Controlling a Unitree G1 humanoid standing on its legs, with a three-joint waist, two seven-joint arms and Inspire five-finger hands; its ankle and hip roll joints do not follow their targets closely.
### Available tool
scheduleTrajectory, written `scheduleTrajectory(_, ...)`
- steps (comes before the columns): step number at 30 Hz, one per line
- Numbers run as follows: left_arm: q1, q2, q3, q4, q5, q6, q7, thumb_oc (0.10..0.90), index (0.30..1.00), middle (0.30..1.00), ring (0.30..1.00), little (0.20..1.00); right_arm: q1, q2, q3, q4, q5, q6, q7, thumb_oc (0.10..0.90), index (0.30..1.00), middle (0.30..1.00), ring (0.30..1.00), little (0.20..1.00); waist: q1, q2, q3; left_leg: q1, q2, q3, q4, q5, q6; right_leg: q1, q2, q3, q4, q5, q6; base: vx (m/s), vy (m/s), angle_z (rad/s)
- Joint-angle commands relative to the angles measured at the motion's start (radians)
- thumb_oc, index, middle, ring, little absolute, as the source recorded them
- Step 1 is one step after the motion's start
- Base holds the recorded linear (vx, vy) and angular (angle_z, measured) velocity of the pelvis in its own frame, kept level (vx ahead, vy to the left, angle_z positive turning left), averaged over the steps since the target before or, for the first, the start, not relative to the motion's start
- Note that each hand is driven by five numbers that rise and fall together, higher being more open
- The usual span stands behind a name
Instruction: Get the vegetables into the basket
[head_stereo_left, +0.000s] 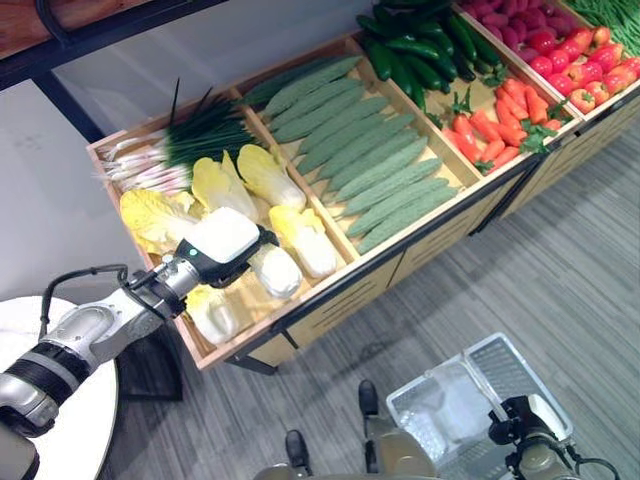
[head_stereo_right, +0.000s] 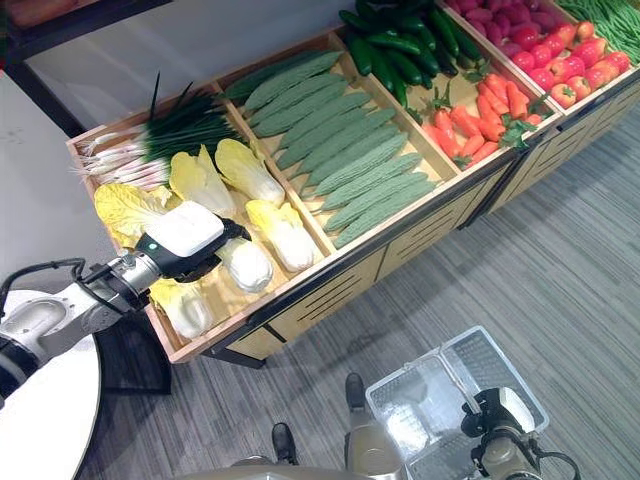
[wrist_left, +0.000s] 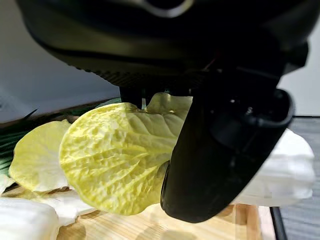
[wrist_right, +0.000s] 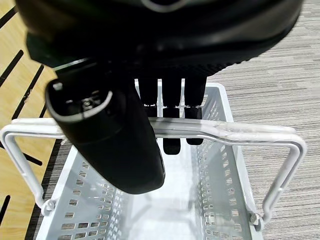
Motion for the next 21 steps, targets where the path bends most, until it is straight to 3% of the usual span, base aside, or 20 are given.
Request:
scheduleTrajectory(1, -0.038, 0.008, 0.173, -0.020, -0.188, -0.016, 0.024, 0.400, 0.300, 0.300, 0.300, 0.300, -0.017, -0.053, -0.032, 0.001, 0.027, -0.006, -0.039, 0.400, 0.300, 0.300, 0.300, 0.300, -0.012, -0.034, -0.025, -0.009, 0.055, -0.064, 0.001, 0.008, -0.072, 0.072, -0.124, 0.032, 0.000, -0.055, 0.150, -0.01, 0.007, 0.04)
scheduleTrajectory(2, 0.024, -0.059, 0.256, -0.016, -0.279, -0.019, 0.048, 0.400, 0.300, 0.300, 0.300, 0.300, -0.014, -0.043, -0.042, 0.003, 0.030, -0.003, -0.037, 0.400, 0.300, 0.300, 0.300, 0.300, -0.003, -0.038, -0.024, -0.009, 0.054, -0.066, 0.001, 0.009, -0.071, 0.073, -0.125, 0.030, 0.000, -0.056, 0.149, 0.00, 0.000, 0.00)
scheduleTrajectory(3, 0.113, -0.213, 0.383, -0.014, -0.437, -0.036, 0.084, 0.400, 0.300, 0.300, 0.300, 0.300, -0.011, -0.029, -0.042, 0.003, 0.030, 0.000, -0.038, 0.400, 0.300, 0.300, 0.300, 0.300, -0.001, -0.040, -0.021, -0.004, 0.054, -0.069, 0.001, 0.006, -0.071, 0.080, -0.125, 0.029, 0.000, -0.062, 0.146, 0.00, 0.000, 0.00)
scheduleTrajectory(4, 0.157, -0.306, 0.446, -0.016, -0.516, -0.043, 0.111, 0.400, 0.300, 0.300, 0.300, 0.300, -0.012, -0.018, -0.045, 0.002, 0.027, 0.002, -0.040, 0.400, 0.300, 0.300, 0.300, 0.300, 0.001, -0.043, -0.020, -0.003, 0.054, -0.072, 0.001, 0.006, -0.070, 0.081, -0.125, 0.029, 0.000, -0.063, 0.144, -0.02, -0.021, 0.06)
scheduleTrajectory(5, 0.223, -0.512, 0.526, -0.004, -0.694, -0.059, 0.093, 0.400, 0.300, 0.300, 0.300, 0.300, -0.020, -0.006, -0.048, -0.007, 0.013, 0.008, -0.042, 0.400, 0.300, 0.300, 0.300, 0.300, 0.005, -0.051, -0.019, -0.006, 0.053, -0.074, 0.001, 0.008, -0.068, 0.079, -0.125, 0.027, 0.000, -0.064, 0.138, -0.02, -0.016, 0.06)
scheduleTrajectory(6, 0.225, -0.513, 0.528, -0.006, -0.695, -0.058, 0.092, 0.400, 0.300, 0.300, 0.300, 0.300, -0.020, -0.007, -0.047, -0.007, 0.013, 0.008, -0.042, 0.400, 0.300, 0.300, 0.300, 0.300, 0.004, -0.049, -0.020, -0.007, 0.054, -0.074, 0.001, 0.008, -0.068, 0.079, -0.125, 0.027, 0.000, -0.064, 0.138, -0.01, -0.019, 0.08)
scheduleTrajectory(7, 0.250, -0.604, 0.554, -0.032, -0.795, -0.074, 0.071, 0.400, 0.300, 0.300, 0.300, 0.300, -0.025, -0.002, -0.046, -0.015, 0.001, 0.014, -0.048, 0.400, 0.300, 0.300, 0.300, 0.300, 0.005, -0.052, -0.020, -0.005, 0.055, -0.075, 0.001, 0.007, -0.066, 0.083, -0.124, 0.028, 0.000, -0.066, 0.135, 0.01, -0.015, 0.06)
scheduleTrajectory(9, 0.282, -0.684, 0.557, -0.074, -0.870, -0.071, 0.047, 0.400, 0.300, 0.300, 0.300, 0.300, -0.035, 0.001, -0.027, -0.026, -0.017, 0.020, -0.049, 0.400, 0.300, 0.300, 0.300, 0.300, 0.009, -0.056, -0.020, 0.002, 0.057, -0.075, 0.001, 0.005, -0.062, 0.091, -0.123, 0.028, 0.000, -0.070, 0.130, 0.02, -0.022, 0.06)
scheduleTrajectory(12, 0.310, -0.711, 0.542, -0.069, -0.901, -0.065, 0.022, 0.400, 0.300, 0.300, 0.300, 0.300, -0.037, 0.006, -0.014, -0.027, -0.019, 0.018, -0.050, 0.400, 0.300, 0.300, 0.300, 0.300, 0.013, -0.061, -0.023, 0.009, 0.059, -0.073, 0.001, 0.005, -0.062, 0.097, -0.122, 0.030, 0.000, -0.072, 0.128, 0.00, 0.000, 0.00)
scheduleTrajectory(21, 0.320, -0.671, 0.520, -0.124, -0.868, -0.063, 0.006, 0.400, 0.300, 0.300, 0.300, 0.300, -0.021, 0.015, -0.006, -0.012, -0.017, 0.015, -0.044, 0.400, 0.300, 0.300, 0.300, 0.300, 0.023, -0.069, -0.033, 0.016, 0.061, -0.070, 0.001, 0.003, -0.060, 0.104, -0.117, 0.029, 0.000, -0.078, 0.126, 0.00, 0.000, 0.00)
